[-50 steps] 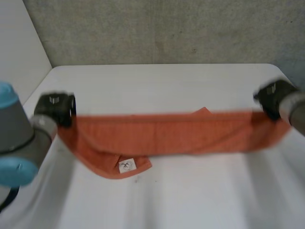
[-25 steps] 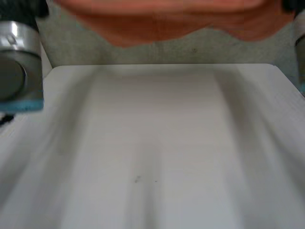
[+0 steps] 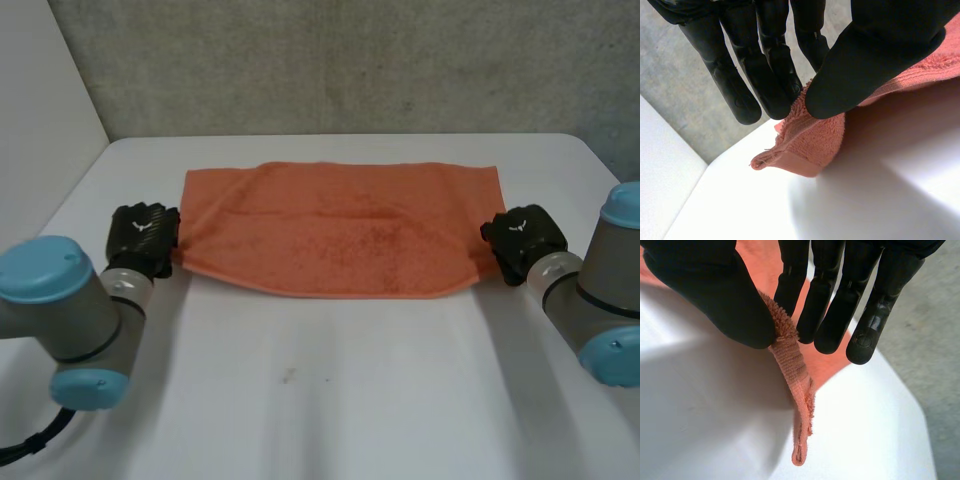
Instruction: Fold the laundry
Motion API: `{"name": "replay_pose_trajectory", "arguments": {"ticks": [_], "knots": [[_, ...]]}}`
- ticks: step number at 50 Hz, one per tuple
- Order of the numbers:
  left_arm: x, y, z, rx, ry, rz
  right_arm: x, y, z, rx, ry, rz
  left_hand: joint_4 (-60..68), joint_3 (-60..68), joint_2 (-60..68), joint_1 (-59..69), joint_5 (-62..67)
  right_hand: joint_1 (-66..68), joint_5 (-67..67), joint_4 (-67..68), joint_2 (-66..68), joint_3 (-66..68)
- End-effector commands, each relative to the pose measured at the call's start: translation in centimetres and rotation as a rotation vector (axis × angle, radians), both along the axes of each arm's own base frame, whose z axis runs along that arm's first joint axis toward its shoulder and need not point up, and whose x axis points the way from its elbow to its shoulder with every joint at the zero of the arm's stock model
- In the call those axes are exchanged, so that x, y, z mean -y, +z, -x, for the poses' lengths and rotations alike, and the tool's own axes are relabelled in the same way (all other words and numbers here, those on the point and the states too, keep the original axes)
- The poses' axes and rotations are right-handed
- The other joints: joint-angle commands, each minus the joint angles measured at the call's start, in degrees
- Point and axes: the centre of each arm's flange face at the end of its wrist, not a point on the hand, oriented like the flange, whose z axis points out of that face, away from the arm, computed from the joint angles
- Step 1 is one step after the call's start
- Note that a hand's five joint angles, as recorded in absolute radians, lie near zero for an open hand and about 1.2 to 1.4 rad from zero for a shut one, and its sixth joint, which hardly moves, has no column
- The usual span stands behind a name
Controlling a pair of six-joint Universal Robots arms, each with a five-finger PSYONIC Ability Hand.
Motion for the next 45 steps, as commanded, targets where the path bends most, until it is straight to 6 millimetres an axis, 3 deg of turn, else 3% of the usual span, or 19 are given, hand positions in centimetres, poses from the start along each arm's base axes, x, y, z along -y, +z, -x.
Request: {"name": "replay_pose_trajectory", "arguments": {"ticks": [1,3,4,6,11,17,20,22,23,24,25,27,28,30,31,33,36,38,45], "knots": [[-2.7,2.6,-2.3,0.026,0.048,-0.072,-2.8,2.5,2.0,-0.072,0.029,-0.132,10.2,10.3,10.2,11.5,10.6,24.2,13.0,11.5,12.0,11.6],[-4.8,4.3,-3.5,0.041,0.073,-0.128,-3.7,3.6,2.5,-0.106,0.045,-0.156,10.2,10.3,10.2,11.5,10.6,24.2,13.0,11.5,12.0,11.6],[-4.8,4.3,-3.5,0.041,0.073,-0.128,-3.7,3.6,2.5,-0.106,0.045,-0.156,10.2,10.3,10.2,11.5,10.6,24.2,13.0,11.5,12.0,11.6],[-6.9,6.2,-4.6,0.055,0.102,-0.188,-5.6,5.3,3.8,-0.19,0.067,-0.228,10.2,10.3,10.2,11.5,10.6,24.2,13.0,11.5,12.0,11.6],[-9.4,7.6,-5.7,0.068,0.115,-0.277,-7.6,6.7,5.8,-0.311,0.101,-0.353,10.2,10.3,10.2,11.5,10.6,24.2,13.0,11.5,12.0,11.6],[-9.1,7.9,-5.4,0.065,0.102,-0.259,-5.7,7.3,6.0,-0.315,0.097,-0.249,10.2,10.3,10.2,11.5,10.6,24.2,13.0,11.5,12.0,11.6],[-7.5,6.9,-4.9,0.065,0.095,-0.241,-4.8,6.5,6.0,-0.314,0.098,-0.237,10.2,10.3,10.2,11.5,10.6,24.2,13.0,11.5,12.0,11.6],[-4.6,5.7,-4.4,0.06,0.095,-0.215,-2.3,4.4,5.5,-0.314,0.097,-0.219,10.2,10.3,10.2,11.5,10.6,24.2,13.0,11.5,12.0,11.6],[-4.6,5.7,-4.4,0.06,0.095,-0.214,-2.3,4.4,5.5,-0.314,0.097,-0.219,10.2,10.3,10.2,11.5,10.6,24.2,13.0,11.5,12.0,11.6],[-3.1,5.1,-4.1,0.059,0.098,-0.199,-1.4,3.9,4.8,-0.306,0.101,-0.192,10.2,10.3,10.2,11.5,10.6,24.2,13.0,11.5,12.0,11.6],[-3.1,5.1,-4.1,0.059,0.098,-0.199,-0.6,3.8,3.7,-0.292,0.107,-0.151,10.2,10.3,10.2,11.5,10.6,24.2,13.0,11.5,12.0,11.6],[-0.3,4.0,-3.0,0.061,0.078,-0.161,0.4,3.8,2.7,-0.276,0.106,-0.107,10.2,10.3,10.2,11.5,10.6,24.2,13.0,11.5,12.0,11.6],[-0.2,4.0,-3.0,0.061,0.078,-0.161,1.5,3.3,2.0,-0.264,0.099,-0.07,10.2,10.3,10.2,11.5,10.6,24.2,13.0,11.5,12.0,11.6],[2.5,2.8,-1.6,0.073,0.056,-0.118,2.7,2.8,1.5,-0.258,0.091,-0.03,10.2,10.3,10.2,11.5,10.6,24.2,13.0,11.5,12.0,11.6],[2.5,2.8,-1.6,0.073,0.056,-0.117,2.7,2.8,1.5,-0.258,0.091,-0.03,10.2,10.3,10.2,11.5,10.6,24.2,13.0,11.5,12.0,11.6],[4.8,1.5,-0.4,0.085,0.042,-0.073,4.8,1.9,0.8,-0.243,0.081,0.051,10.2,10.3,10.2,11.5,10.6,24.2,13.0,11.5,12.0,11.6],[5.9,1.0,-0.1,0.086,0.039,-0.047,6.5,1.0,-0.3,-0.238,0.09,0.138,10.2,10.3,10.2,11.5,10.6,24.2,13.0,11.5,12.0,11.6],[7.6,0.5,0.6,0.079,0.037,0.012,7.2,0.5,-0.9,-0.232,0.094,0.179,10.2,10.3,10.2,11.5,10.6,24.2,13.0,11.5,12.0,11.6],[9.0,-0.4,2.4,0.06,0.005,0.096,9.6,-2.0,-1.6,-0.232,0.074,0.259,10.2,10.3,10.2,11.5,10.6,24.2,13.0,11.5,12.0,11.6]]}}
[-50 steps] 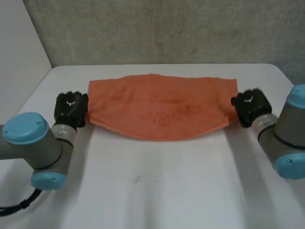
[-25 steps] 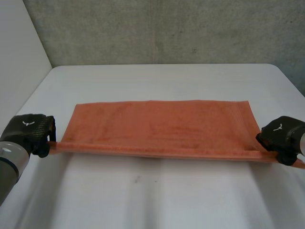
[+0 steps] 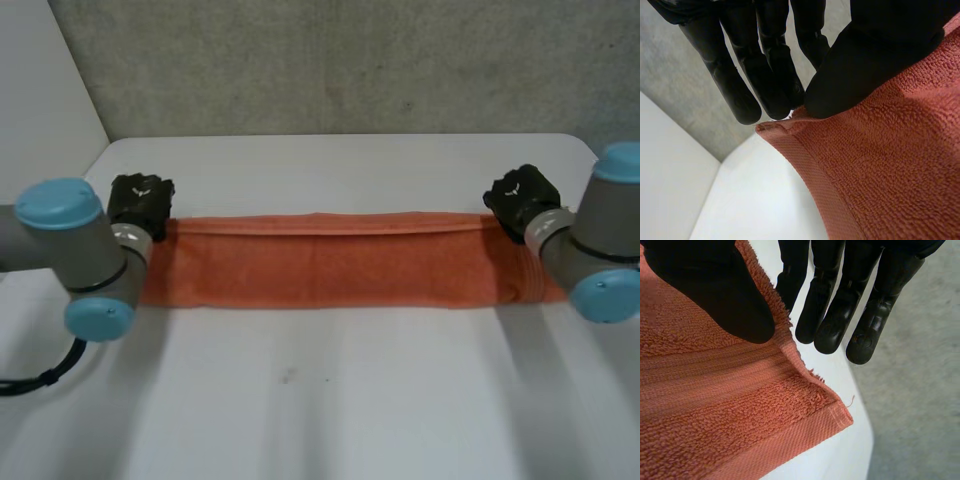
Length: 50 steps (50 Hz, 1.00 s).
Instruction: Fold the laundry
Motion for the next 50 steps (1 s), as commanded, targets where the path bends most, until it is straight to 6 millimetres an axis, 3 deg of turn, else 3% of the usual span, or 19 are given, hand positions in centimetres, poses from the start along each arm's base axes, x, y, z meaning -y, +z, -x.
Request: {"name": "replay_pose_trajectory", "arguments": {"ticks": [1,4,10,11,12,15,16,18,21,23,27,29,32,34,35,40,45,50], "knots": [[2.2,-1.0,2.2,-0.023,-0.038,0.118,3.1,-3.2,-1.1,0.007,-0.005,0.111,10.2,10.3,10.2,11.2,10.6,24.2,12.8,11.5,12.0,11.6],[2.7,-1.2,2.4,-0.031,-0.039,0.149,3.9,-4.3,-1.2,0.006,-0.009,0.113,10.2,10.3,10.2,11.2,10.6,24.2,12.8,11.5,12.0,11.6],[3.0,-1.2,2.6,-0.031,-0.047,0.19,4.9,-4.6,-1.2,0.019,-0.032,0.14,10.2,10.3,10.2,11.2,10.6,21.2,9.8,8.6,9.0,8.7],[3.0,-1.1,2.7,-0.035,-0.051,0.205,5.2,-4.4,-1.1,0.022,-0.052,0.161,-17.4,-17.3,-17.4,-16.4,-17.0,-19.9,-31.3,-32.6,-32.1,-32.5],[2.9,-1.1,2.8,-0.037,-0.054,0.217,5.4,-4.1,-1.0,0.025,-0.072,0.181,-59.8,-59.7,-59.8,-58.8,-59.4,-45.8,-57.2,-58.5,-58.0,-58.4],[2.7,-1.0,3.1,-0.037,-0.062,0.226,5.6,-3.0,-0.9,0.054,-0.117,0.215,-53.5,-53.4,-53.5,-52.5,-53.1,-45.8,-57.2,-58.5,-58.0,-58.4],[2.4,-0.8,3.5,-0.039,-0.072,0.238,5.6,-3.0,-0.9,0.054,-0.118,0.215,-59.8,-59.7,-59.8,-58.8,-59.4,-45.8,-57.2,-58.5,-58.0,-58.4],[2.0,-0.3,3.8,-0.042,-0.084,0.257,5.1,-0.4,-0.8,0.159,-0.149,0.242,-59.8,-59.7,-59.8,-58.8,-59.4,-45.8,-57.2,-58.5,-58.0,-58.4],[1.5,1.3,3.7,-0.053,-0.085,0.295,4.9,1.4,-0.4,0.231,-0.161,0.255,-59.8,-59.7,-59.8,-58.8,-59.4,-45.8,-57.2,-58.5,-58.0,-58.4],[0.7,2.8,3.5,-0.06,-0.085,0.314,3.8,4.4,0.0,0.368,-0.167,0.265,-59.8,-59.7,-59.8,-58.8,-59.4,-45.8,-57.2,-58.5,-58.0,-58.4],[-0.4,4.4,3.0,-0.066,-0.079,0.325,2.3,6.6,0.3,0.462,-0.165,0.252,-59.8,-59.7,-59.8,-58.8,-59.4,-45.8,-57.2,-58.5,-58.0,-58.4],[-1.1,5.0,2.8,-0.065,-0.077,0.322,0.4,8.0,0.8,0.495,-0.171,0.22,-59.8,-59.7,-59.8,-58.8,-59.4,-45.8,-57.2,-58.5,-58.0,-58.4],[-2.9,5.9,2.2,-0.066,-0.077,0.313,-0.5,8.0,1.3,0.486,-0.179,0.181,-59.8,-59.7,-59.8,-58.8,-59.4,-45.8,-57.2,-58.5,-58.0,-58.4],[-4.9,6.4,1.7,-0.068,-0.083,0.295,-1.9,7.1,3.0,0.458,-0.214,0.078,-59.8,-59.7,-59.8,-58.8,-59.4,-45.8,-57.2,-58.5,-58.0,-58.4],[-4.9,6.4,1.7,-0.068,-0.083,0.295,-1.9,7.1,3.0,0.457,-0.214,0.077,-59.8,-59.7,-59.8,-58.8,-59.4,-45.8,-57.2,-58.5,-58.0,-58.4],[-8.6,5.5,1.7,-0.094,-0.111,0.224,-4.8,4.0,4.6,0.407,-0.268,-0.197,-59.8,-59.7,-59.8,-58.8,-59.4,-41.0,-52.4,-53.7,-53.2,-53.6],[-10.6,4.2,2.2,-0.146,-0.14,0.153,-5.4,2.4,5.8,0.405,-0.306,-0.281,-59.8,-59.7,-59.8,-58.8,-59.4,-33.1,-44.5,-45.8,-45.3,-45.7],[-11.1,3.6,2.2,-0.171,-0.141,0.124,-5.3,0.5,6.1,0.435,-0.302,-0.317,-59.8,-59.7,-59.8,-58.8,-59.4,-24.5,-35.9,-37.2,-36.7,-37.1]]}}
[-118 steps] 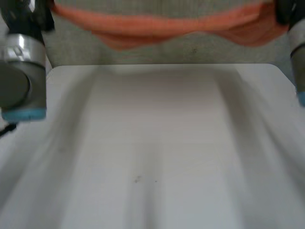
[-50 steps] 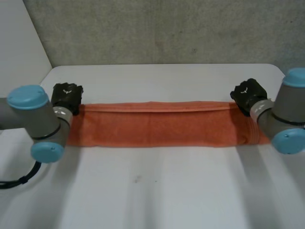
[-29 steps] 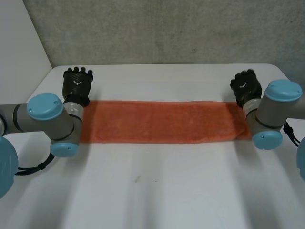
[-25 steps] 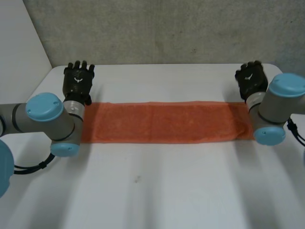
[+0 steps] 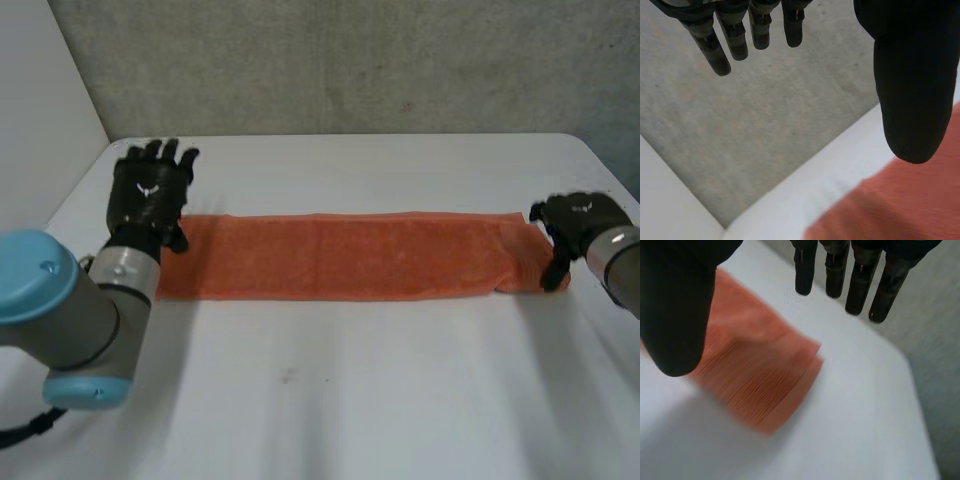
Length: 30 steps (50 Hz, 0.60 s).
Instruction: Fold the laundry
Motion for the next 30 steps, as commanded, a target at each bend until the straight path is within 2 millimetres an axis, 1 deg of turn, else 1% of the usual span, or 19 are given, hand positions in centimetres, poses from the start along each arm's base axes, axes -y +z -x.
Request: {"name": "replay_pose_trajectory", "arguments": {"ticks": [1,4,7,9,12,14,15,16,17,18,19,20,22,23,25,26,28,29,30], "knots": [[-1.1,-1.1,0.2,-0.038,-0.019,-0.056,0.3,-3.1,0.6,0.041,0.005,-0.045,0.3,0.4,0.5,-0.3,-1.8,15.0,11.9,11.9,11.9,11.9],[-1.1,-1.4,0.2,-0.037,-0.017,-0.062,0.5,-3.6,0.6,0.041,0.006,-0.031,0.3,0.4,0.5,-0.3,-1.8,15.4,12.3,12.3,12.3,12.2],[-1.1,-1.4,0.2,-0.037,-0.017,-0.064,1.1,-4.4,1.0,0.04,0.0,-0.002,0.3,0.4,0.5,-0.3,-1.8,19.4,16.3,16.3,16.3,16.2],[-1.1,-1.4,0.2,-0.037,-0.017,-0.062,1.5,-5.3,1.0,0.034,0.003,0.004,0.3,0.4,0.5,-0.3,-1.8,21.9,18.8,18.8,18.8,18.8],[-1.0,-1.4,0.2,-0.038,-0.015,-0.061,1.7,-5.7,1.1,0.03,0.003,0.002,0.3,0.4,0.5,-0.3,-1.8,23.6,20.5,20.5,20.5,20.4],[-1.0,-1.5,0.1,-0.037,-0.014,-0.064,2.1,-6.4,1.2,0.026,0.0,-0.004,0.3,0.4,0.5,-0.3,-1.8,28.1,25.0,25.0,25.0,25.0],[-1.0,-1.5,0.1,-0.037,-0.014,-0.064,2.1,-6.5,1.2,0.026,0.0,-0.004,0.3,0.4,0.5,-0.3,-1.8,28.2,25.0,25.1,25.1,25.0],[-1.0,-1.6,0.1,-0.036,-0.014,-0.067,2.3,-6.7,1.2,0.019,0.001,0.004,0.3,0.4,0.5,-0.3,-1.8,32.7,29.5,29.6,29.5,29.5],[-1.0,-1.6,0.1,-0.036,-0.014,-0.067,2.6,-6.8,1.2,0.006,0.002,0.016,0.3,0.4,0.5,-0.3,-1.8,45.7,42.6,42.6,42.6,42.5],[-1.0,-1.7,0.1,-0.036,-0.012,-0.067,2.6,-6.8,1.2,0.006,0.002,0.017,0.3,0.4,0.5,-0.3,-1.8,45.8,42.7,42.7,42.7,42.6],[-1.0,-1.7,0.0,-0.035,-0.011,-0.068,2.9,-6.8,1.3,-0.007,0.001,0.036,0.3,0.4,0.5,-0.3,-1.8,62.9,59.8,59.8,59.8,59.7],[-1.0,-1.7,0.0,-0.035,-0.011,-0.068,2.9,-6.8,1.3,-0.008,0.001,0.036,0.3,0.4,0.5,-0.3,-1.8,63.1,60.0,60.0,60.0,59.9],[-1.0,-1.8,0.0,-0.034,-0.008,-0.071,4.0,-6.4,2.3,-0.04,-0.021,0.106,0.3,0.4,0.5,-0.3,-1.8,63.1,60.0,60.0,60.0,59.9],[-1.0,-1.8,0.0,-0.034,-0.007,-0.071,4.0,-6.4,2.3,-0.04,-0.021,0.107,0.3,0.4,0.5,-0.3,-1.8,63.1,60.0,60.0,60.0,59.9],[-1.0,-1.8,-0.1,-0.034,-0.004,-0.072,5.0,-5.6,4.1,-0.104,-0.069,0.166,0.3,0.4,0.5,-0.3,-1.8,63.1,60.0,60.0,60.0,59.9],[-1.0,-1.8,-0.1,-0.034,-0.004,-0.072,5.0,-5.6,4.1,-0.105,-0.069,0.166,0.3,0.4,0.5,-0.3,-1.8,63.1,60.0,60.0,60.0,59.9],[-1.0,-1.8,-0.2,-0.035,-0.003,-0.074,6.2,-4.5,6.4,-0.204,-0.142,0.211,0.3,0.4,0.5,-0.3,-1.8,63.1,60.0,60.0,60.0,59.9],[-1.0,-1.7,-0.2,-0.035,-0.003,-0.073,6.2,-4.5,6.4,-0.205,-0.142,0.211,0.3,0.4,0.5,-0.3,-1.8,63.1,60.0,60.0,60.0,59.9],[-1.0,-1.8,-0.1,-0.035,-0.004,-0.074,6.9,-4.0,7.9,-0.27,-0.186,0.22,0.3,0.4,0.5,-0.3,-1.8,63.1,60.0,60.0,60.0,59.9]]}}
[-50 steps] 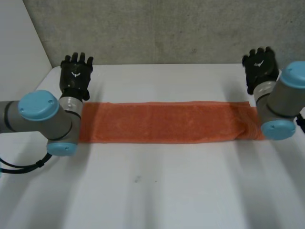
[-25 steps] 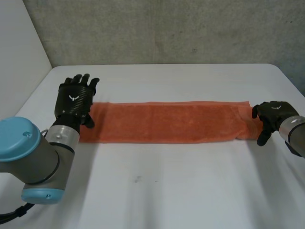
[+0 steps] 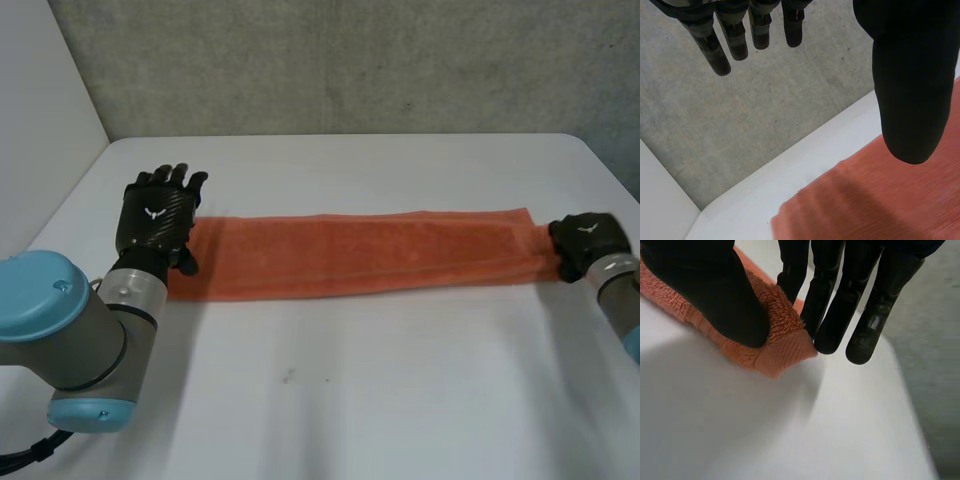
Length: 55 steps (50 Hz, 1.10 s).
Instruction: Fold the laundry
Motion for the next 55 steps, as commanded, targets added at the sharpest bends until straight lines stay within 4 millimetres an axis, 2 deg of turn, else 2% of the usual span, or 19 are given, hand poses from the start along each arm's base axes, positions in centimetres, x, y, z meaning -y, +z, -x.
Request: {"name": "replay_pose_trajectory", "arguments": {"ticks": [1,5,12,14,17,19,20,21,22,25,27,28,30,36,38,40,44,49,55], "knots": [[0.0,0.0,-0.1,0.0,0.004,-0.004,3.1,2.4,5.6,-0.222,-0.17,0.128,0.3,0.4,0.6,-0.3,-1.8,24.9,14.7,11.8,12.2,12.7],[-0.1,0.1,-0.1,-0.001,0.002,-0.003,4.3,3.5,8.8,-0.423,-0.261,0.143,0.3,0.4,0.6,-0.3,-1.8,24.9,14.7,11.8,12.2,12.7],[-0.4,-0.1,0.0,0.002,-0.003,-0.009,5.0,5.7,7.1,-0.43,-0.24,0.234,0.3,0.4,0.6,-0.3,-1.8,24.9,14.7,11.8,12.2,12.7],[-0.4,0.0,0.0,0.001,-0.004,-0.007,4.2,8.4,1.1,-0.343,-0.123,0.339,0.3,0.4,0.6,-0.3,-1.8,24.9,14.7,11.8,12.2,12.7],[-0.4,0.0,0.1,0.0,-0.004,-0.006,3.4,9.5,-2.3,-0.296,-0.04,0.393,0.3,0.4,0.6,-0.3,-1.8,24.9,14.7,11.8,12.2,12.7],[-0.5,0.0,0.0,0.001,-0.004,-0.007,1.2,10.5,-8.7,-0.212,0.155,0.468,0.3,0.4,0.6,-0.3,-1.8,24.9,14.7,11.8,12.2,12.7],[-0.5,0.0,0.0,0.001,-0.004,-0.007,1.1,10.5,-8.7,-0.212,0.156,0.469,0.3,0.4,0.6,-0.3,-1.8,24.9,14.7,11.8,12.2,12.7],[-0.5,0.0,0.0,0.001,0.002,-0.009,-0.3,10.4,-11.5,-0.184,0.263,0.491,0.3,0.4,0.6,-0.3,-1.8,24.9,14.7,11.8,12.2,12.7],[-0.5,0.0,0.0,0.001,0.002,-0.009,-2.2,10.1,-14.6,-0.157,0.393,0.513,0.3,0.4,0.6,-0.3,-1.8,24.9,14.7,11.8,12.2,12.7],[-0.5,-0.1,-0.2,0.001,0.017,-0.01,-4.5,9.4,-17.8,-0.131,0.534,0.519,0.3,0.4,0.6,-0.3,-1.8,24.9,14.7,11.8,12.2,12.7],[-0.4,-0.1,-0.3,0.001,0.024,-0.011,-9.8,6.8,-23.1,-0.084,0.803,0.496,0.3,0.4,0.6,-0.3,-1.8,24.9,14.7,11.8,12.2,12.7],[-0.4,-0.1,-0.3,0.001,0.024,-0.011,-9.8,6.8,-23.2,-0.084,0.804,0.496,0.3,0.4,0.6,-0.3,-1.8,24.9,14.7,11.8,12.2,12.7],[-0.5,-0.1,-0.3,0.002,0.024,-0.013,-13.6,3.8,-25.9,-0.063,0.972,0.441,0.3,0.4,0.6,-0.3,-1.8,24.9,14.7,11.8,12.2,12.7],[-0.5,-0.1,-0.2,0.002,0.022,-0.013,-16.0,-0.4,-27.1,-0.082,1.042,0.344,0.3,0.4,0.6,-0.3,-1.8,24.9,14.7,11.8,12.2,12.7],[-0.6,-0.1,-0.1,0.001,0.017,-0.014,-15.8,-0.9,-26.9,-0.106,1.005,0.327,0.3,0.4,0.6,-0.3,-1.8,-31.5,-41.7,-44.6,-44.1,-43.6],[-0.7,-0.1,0.0,0.0,0.011,-0.012,-15.2,-0.2,-26.5,-0.112,0.949,0.331,0.3,0.4,0.6,-0.3,-1.8,-45.1,-55.3,-58.2,-57.8,-57.3],[-1.0,0.3,0.8,-0.006,-0.015,0.002,-14.2,3.2,-25.6,-0.094,0.814,0.369,0.3,0.4,0.6,-0.3,-1.8,-45.1,-55.3,-58.2,-57.8,-57.3],[-1.5,1.9,2.8,-0.028,-0.075,0.054,-11.2,6.7,-20.8,0.129,0.567,0.28,0.3,0.4,0.6,-0.3,-1.8,-45.1,-55.3,-58.2,-57.8,-57.3],[-1.7,3.4,5.9,-0.076,-0.161,0.105,-10.9,7.4,-17.0,0.265,0.445,0.136,0.3,0.4,0.6,-0.3,-1.8,-45.1,-55.3,-58.2,-57.8,-57.3]]}}
